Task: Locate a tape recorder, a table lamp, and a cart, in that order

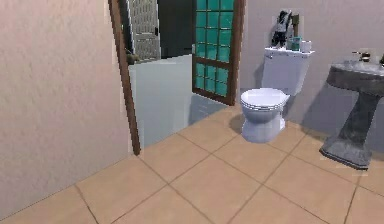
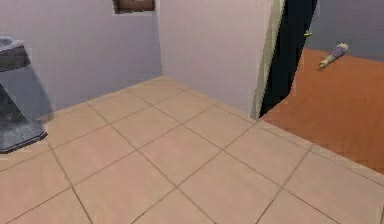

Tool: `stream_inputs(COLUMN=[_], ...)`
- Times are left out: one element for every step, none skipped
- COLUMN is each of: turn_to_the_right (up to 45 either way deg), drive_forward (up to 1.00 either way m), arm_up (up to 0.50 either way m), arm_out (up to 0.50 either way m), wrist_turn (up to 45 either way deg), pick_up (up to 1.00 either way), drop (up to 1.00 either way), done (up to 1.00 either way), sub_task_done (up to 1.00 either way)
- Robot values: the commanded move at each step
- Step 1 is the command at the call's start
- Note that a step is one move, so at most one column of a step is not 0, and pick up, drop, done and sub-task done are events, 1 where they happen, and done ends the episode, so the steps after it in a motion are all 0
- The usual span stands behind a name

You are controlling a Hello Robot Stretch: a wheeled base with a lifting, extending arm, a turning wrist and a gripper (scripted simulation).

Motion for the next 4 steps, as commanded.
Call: stream_inputs(turn_to_the_right=[0.0, 0.0, -6.0, 0.0], drive_forward=[1.00, 1.00, 0.00, 0.20], arm_up=[0.00, 0.00, 0.00, 0.00], arm_out=[0.00, 0.00, 0.00, 0.00], wrist_turn=[0.0, 0.0, 0.0, 0.0], pick_up=[0.00, 0.00, 0.00, 0.00], drop=[0.00, 0.00, 0.00, 0.00], done=[0.00, 0.00, 0.00, 0.00], sub_task_done=[0.00, 0.00, 0.00, 0.00])
